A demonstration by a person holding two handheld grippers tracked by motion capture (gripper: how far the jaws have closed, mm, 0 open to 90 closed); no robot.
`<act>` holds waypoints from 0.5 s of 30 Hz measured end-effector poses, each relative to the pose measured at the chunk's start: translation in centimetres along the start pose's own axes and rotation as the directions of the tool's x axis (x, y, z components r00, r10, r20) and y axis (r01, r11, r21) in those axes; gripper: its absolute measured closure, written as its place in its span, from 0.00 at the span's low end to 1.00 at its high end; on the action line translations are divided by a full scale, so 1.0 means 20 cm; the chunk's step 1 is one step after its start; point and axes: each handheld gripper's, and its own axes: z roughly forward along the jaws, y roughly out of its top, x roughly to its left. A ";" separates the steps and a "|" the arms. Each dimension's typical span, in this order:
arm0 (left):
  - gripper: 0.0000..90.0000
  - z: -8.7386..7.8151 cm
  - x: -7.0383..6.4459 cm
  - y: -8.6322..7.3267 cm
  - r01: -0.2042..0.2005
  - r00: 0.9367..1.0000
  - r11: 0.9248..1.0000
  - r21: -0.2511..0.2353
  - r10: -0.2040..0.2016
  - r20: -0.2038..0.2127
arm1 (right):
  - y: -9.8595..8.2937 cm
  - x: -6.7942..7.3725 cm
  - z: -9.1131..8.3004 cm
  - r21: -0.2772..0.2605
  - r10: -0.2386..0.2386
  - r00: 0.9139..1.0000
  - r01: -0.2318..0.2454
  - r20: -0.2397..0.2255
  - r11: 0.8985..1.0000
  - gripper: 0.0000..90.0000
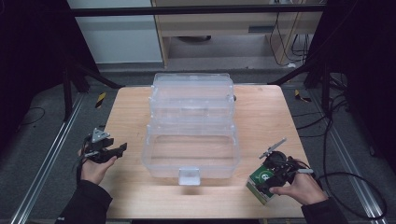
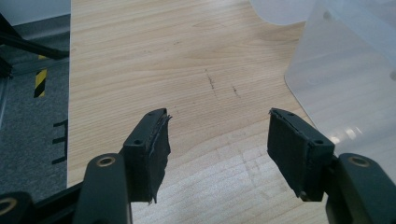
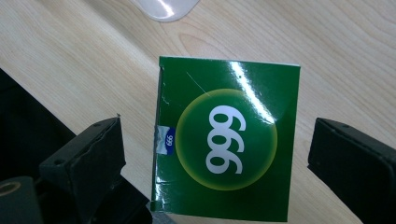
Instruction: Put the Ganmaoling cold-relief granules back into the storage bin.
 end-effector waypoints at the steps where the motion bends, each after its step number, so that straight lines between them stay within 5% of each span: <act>1: 0.42 0.00 0.00 0.00 0.003 1.000 1.000 0.001 -0.003 0.000 | 0.00 0.00 0.01 0.001 0.001 1.000 -0.001 0.001 1.000 0.05; 15: 0.42 0.02 -0.01 0.00 -0.012 1.000 1.000 0.011 0.012 0.013 | 0.01 -0.02 0.09 0.077 0.009 1.000 -0.008 -0.011 0.997 0.08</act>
